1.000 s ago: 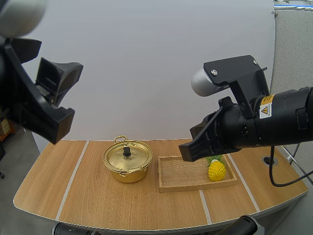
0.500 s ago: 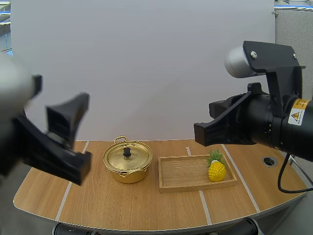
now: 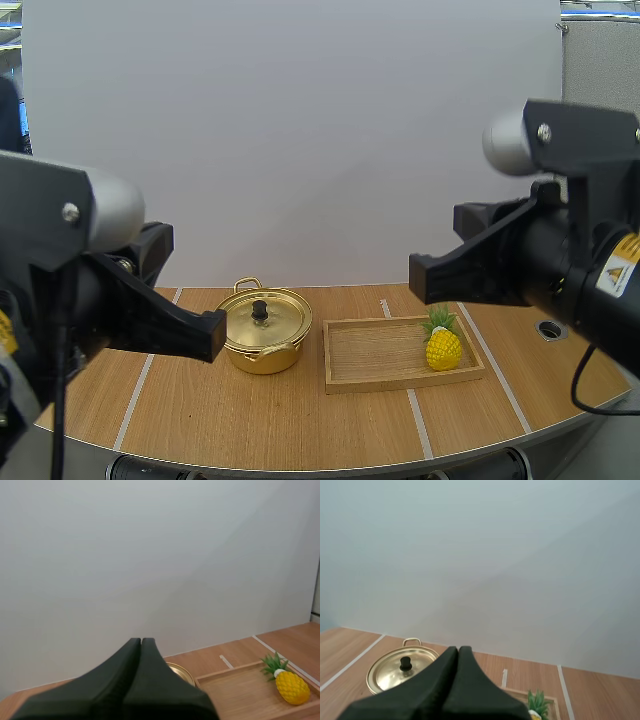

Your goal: Open the pot, put the grape inside, and close it

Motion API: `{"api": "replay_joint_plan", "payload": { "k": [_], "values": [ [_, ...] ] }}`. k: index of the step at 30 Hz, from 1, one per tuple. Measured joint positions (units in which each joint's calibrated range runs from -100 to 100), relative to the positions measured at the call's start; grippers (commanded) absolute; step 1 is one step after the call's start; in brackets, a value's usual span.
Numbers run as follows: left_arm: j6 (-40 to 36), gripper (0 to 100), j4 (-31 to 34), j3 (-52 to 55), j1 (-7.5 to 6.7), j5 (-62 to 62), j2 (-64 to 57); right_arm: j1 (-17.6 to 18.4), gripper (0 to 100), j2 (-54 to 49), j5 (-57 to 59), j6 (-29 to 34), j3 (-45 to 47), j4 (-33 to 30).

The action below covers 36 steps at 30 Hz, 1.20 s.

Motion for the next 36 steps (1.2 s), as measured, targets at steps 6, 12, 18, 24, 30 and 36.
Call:
{"api": "replay_joint_plan", "payload": {
  "k": [6,12,18,24,30,36],
  "values": [
    [-5.8,0,6.1,6.3,0.00,-12.3,0.1,-0.4,0,0.0,-10.2,0.6,5.2,0.2],
    [-9.7,0,13.2,13.3,0.06,-20.6,0.1,-1.5,0,0.0,-12.4,0.7,5.7,-0.1],
    [-8.5,0,13.9,27.3,0.15,-38.1,0.1,-1.8,0,0.0,-21.4,1.3,8.0,-0.3],
    [-6.6,0,14.0,33.0,0.15,-47.8,0.1,-1.8,0,0.0,-34.6,-0.2,20.3,-0.6],
    [-5.6,0,14.0,40.6,0.15,-62.3,0.1,-1.8,0,0.1,-49.7,-0.3,33.8,-1.0],
    [-5.5,0,14.2,48.1,0.15,-72.7,0.1,-1.8,0,0.0,-61.9,-0.3,43.6,-1.1]
  ]
}}
